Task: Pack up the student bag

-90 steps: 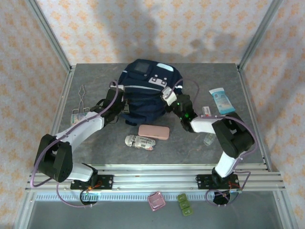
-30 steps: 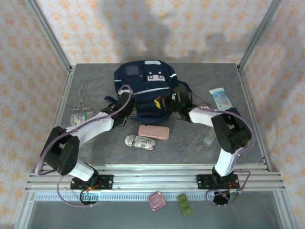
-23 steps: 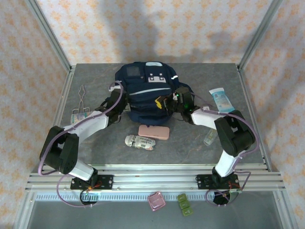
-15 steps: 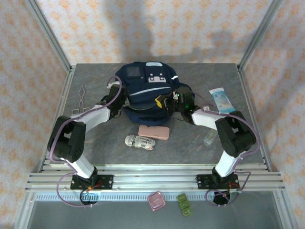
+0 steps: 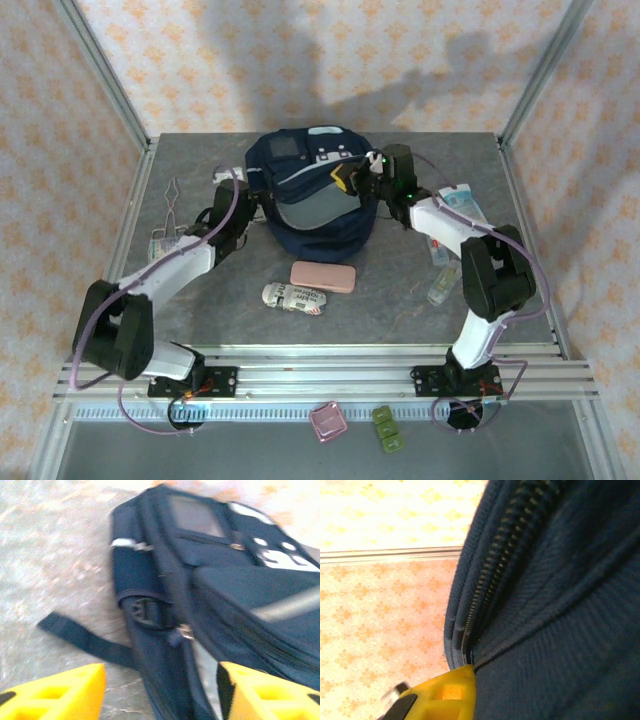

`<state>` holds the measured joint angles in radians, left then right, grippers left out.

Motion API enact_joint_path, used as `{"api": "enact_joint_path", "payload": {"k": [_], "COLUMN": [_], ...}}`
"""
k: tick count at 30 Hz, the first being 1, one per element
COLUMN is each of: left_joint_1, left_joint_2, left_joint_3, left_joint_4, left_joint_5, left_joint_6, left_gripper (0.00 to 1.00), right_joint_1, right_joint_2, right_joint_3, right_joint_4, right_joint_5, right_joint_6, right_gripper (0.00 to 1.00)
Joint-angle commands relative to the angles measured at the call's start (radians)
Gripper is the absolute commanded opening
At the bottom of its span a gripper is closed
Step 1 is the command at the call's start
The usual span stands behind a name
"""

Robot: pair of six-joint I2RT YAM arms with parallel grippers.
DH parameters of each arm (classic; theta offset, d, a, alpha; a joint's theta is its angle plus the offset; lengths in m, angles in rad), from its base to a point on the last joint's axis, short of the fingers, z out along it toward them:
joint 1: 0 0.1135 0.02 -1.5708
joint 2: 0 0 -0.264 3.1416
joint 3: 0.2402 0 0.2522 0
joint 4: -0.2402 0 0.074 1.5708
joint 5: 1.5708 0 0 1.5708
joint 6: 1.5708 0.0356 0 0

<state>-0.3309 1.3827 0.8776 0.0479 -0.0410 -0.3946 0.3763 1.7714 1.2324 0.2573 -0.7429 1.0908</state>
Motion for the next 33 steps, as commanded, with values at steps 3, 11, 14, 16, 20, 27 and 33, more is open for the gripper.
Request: {"api": "enact_joint_path", "payload": {"k": [3, 11, 14, 16, 20, 27, 33], "left_joint_1": [-0.127, -0.262, -0.284, -0.286, -0.286, -0.283, -0.270], "left_joint_2": [-0.050, 0.086, 0.160, 0.208, 0.324, 0.503, 0.509], "left_joint_3": [-0.020, 0.124, 0.181, 0.216, 0.302, 0.522, 0.578], "left_joint_4": [0.109, 0.077, 0.076, 0.089, 0.113, -0.031, -0.069], "left_joint_5": [0.026, -0.056, -0.095, -0.137, -0.249, -0.307, -0.300], "left_joint_6": [0.242, 0.506, 0.570, 0.606, 0.652, 0.652, 0.591], "left_gripper": [0.72, 0.75, 0.75, 0.76, 0.74, 0.09, 0.00], "right_joint_1": [-0.046, -0.085, -0.089, -0.089, -0.089, -0.090, -0.090], "right_joint_2": [0.024, 0.044, 0.040, 0.035, 0.003, -0.072, -0.157], "right_joint_3": [0.089, 0.129, 0.140, 0.139, 0.117, 0.050, -0.040], "right_joint_4": [0.018, -0.026, -0.032, -0.035, -0.032, -0.054, -0.167], "right_joint_5": [-0.013, -0.089, -0.121, -0.143, -0.162, -0.185, -0.127], "right_joint_6": [-0.077, -0.124, -0.132, -0.133, -0.147, -0.199, -0.323], "right_gripper": [0.00, 0.00, 0.00, 0.00, 0.00, 0.03, 0.22]}}
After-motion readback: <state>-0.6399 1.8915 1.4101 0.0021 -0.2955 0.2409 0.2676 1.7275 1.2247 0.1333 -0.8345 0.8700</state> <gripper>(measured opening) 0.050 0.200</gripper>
